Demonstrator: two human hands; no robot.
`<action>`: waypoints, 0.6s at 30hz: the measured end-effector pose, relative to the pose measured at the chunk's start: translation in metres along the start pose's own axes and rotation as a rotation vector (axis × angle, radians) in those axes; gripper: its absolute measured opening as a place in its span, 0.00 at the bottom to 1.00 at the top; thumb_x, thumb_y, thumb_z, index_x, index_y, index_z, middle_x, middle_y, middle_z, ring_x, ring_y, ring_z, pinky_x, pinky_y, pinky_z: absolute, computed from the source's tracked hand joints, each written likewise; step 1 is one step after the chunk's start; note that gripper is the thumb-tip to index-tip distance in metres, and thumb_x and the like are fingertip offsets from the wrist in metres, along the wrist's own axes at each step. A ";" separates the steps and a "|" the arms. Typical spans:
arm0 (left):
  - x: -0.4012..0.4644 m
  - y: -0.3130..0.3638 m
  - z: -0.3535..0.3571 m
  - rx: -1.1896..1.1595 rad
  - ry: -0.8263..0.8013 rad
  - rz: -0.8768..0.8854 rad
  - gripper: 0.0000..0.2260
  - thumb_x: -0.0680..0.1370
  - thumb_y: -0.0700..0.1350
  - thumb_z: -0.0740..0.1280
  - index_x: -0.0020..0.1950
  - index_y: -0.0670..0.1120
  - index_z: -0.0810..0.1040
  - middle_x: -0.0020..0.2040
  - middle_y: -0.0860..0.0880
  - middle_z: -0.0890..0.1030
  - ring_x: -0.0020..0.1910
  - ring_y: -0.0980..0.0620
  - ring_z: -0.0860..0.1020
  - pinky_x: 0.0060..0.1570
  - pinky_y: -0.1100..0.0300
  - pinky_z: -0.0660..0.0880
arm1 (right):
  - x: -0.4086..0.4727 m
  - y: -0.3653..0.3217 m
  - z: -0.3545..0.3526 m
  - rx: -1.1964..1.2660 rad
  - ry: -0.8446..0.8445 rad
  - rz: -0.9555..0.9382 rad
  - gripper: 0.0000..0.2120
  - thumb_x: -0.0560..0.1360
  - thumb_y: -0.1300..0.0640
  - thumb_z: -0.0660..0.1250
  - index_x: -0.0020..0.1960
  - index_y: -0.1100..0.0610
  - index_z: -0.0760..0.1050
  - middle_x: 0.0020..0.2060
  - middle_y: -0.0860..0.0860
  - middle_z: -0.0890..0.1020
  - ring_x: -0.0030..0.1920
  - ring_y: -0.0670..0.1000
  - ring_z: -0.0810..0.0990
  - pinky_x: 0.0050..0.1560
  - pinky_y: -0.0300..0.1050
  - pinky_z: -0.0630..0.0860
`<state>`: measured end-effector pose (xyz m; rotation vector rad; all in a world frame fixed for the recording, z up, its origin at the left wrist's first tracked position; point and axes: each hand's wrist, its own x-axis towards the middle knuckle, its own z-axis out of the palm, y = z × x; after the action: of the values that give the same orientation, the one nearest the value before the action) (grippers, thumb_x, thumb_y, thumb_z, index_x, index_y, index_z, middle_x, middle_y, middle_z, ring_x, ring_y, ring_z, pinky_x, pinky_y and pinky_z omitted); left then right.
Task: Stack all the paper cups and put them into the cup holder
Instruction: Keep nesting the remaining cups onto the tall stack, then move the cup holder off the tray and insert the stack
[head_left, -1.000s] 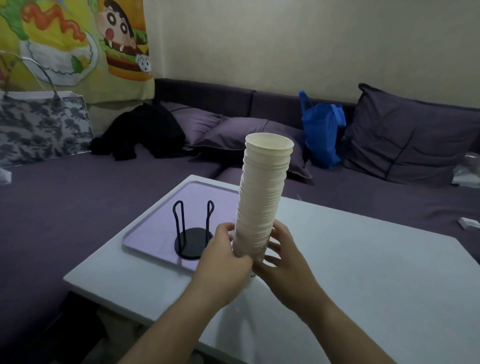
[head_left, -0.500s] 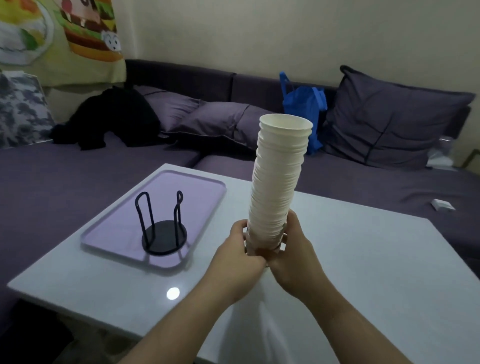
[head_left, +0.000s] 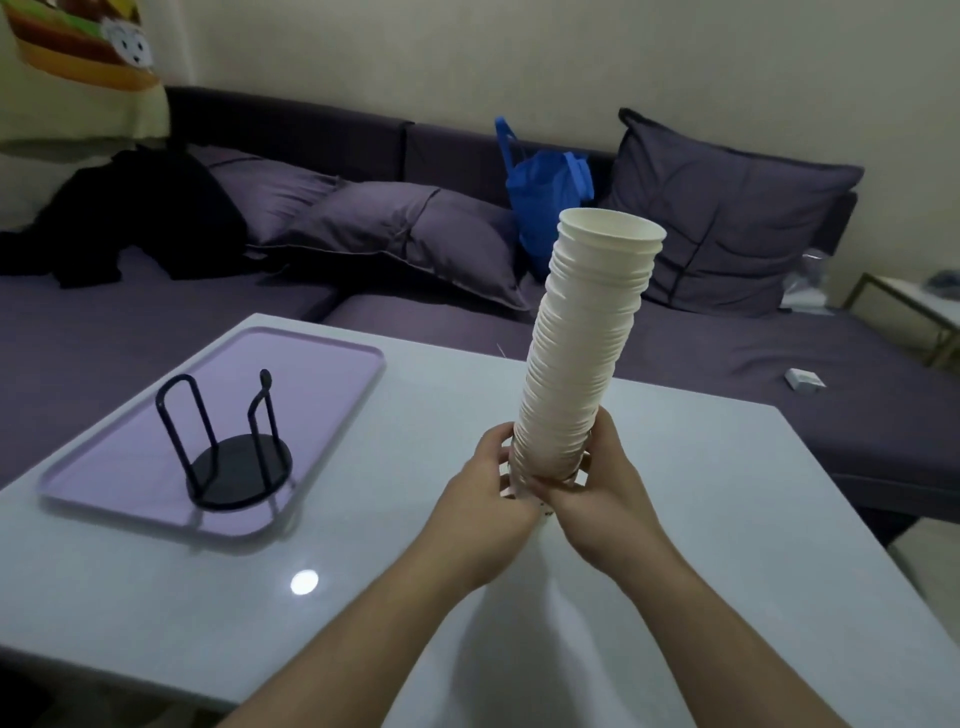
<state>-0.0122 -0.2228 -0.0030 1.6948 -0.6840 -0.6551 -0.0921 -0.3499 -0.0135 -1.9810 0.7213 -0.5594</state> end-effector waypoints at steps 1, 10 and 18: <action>-0.001 0.000 0.000 -0.004 -0.002 -0.003 0.29 0.78 0.39 0.68 0.75 0.63 0.67 0.59 0.70 0.77 0.52 0.73 0.79 0.54 0.64 0.79 | -0.001 -0.001 -0.001 -0.004 -0.006 0.003 0.34 0.72 0.59 0.81 0.69 0.38 0.68 0.50 0.31 0.84 0.50 0.33 0.83 0.50 0.43 0.82; -0.022 -0.012 -0.040 0.169 0.177 -0.156 0.18 0.79 0.40 0.66 0.67 0.54 0.76 0.63 0.58 0.79 0.59 0.59 0.79 0.46 0.64 0.77 | -0.018 -0.015 -0.006 -0.429 -0.097 0.316 0.11 0.72 0.54 0.71 0.52 0.54 0.76 0.44 0.48 0.82 0.43 0.51 0.81 0.41 0.48 0.78; -0.050 -0.023 -0.131 0.163 0.536 -0.262 0.06 0.77 0.47 0.69 0.45 0.46 0.83 0.42 0.47 0.86 0.44 0.46 0.83 0.47 0.51 0.80 | -0.045 -0.044 0.061 -0.441 -0.351 0.281 0.10 0.70 0.57 0.66 0.39 0.60 0.84 0.37 0.54 0.89 0.36 0.54 0.88 0.43 0.52 0.86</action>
<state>0.0520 -0.0968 0.0057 2.0194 -0.1379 -0.2992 -0.0743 -0.2639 -0.0077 -2.2442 0.9334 0.1301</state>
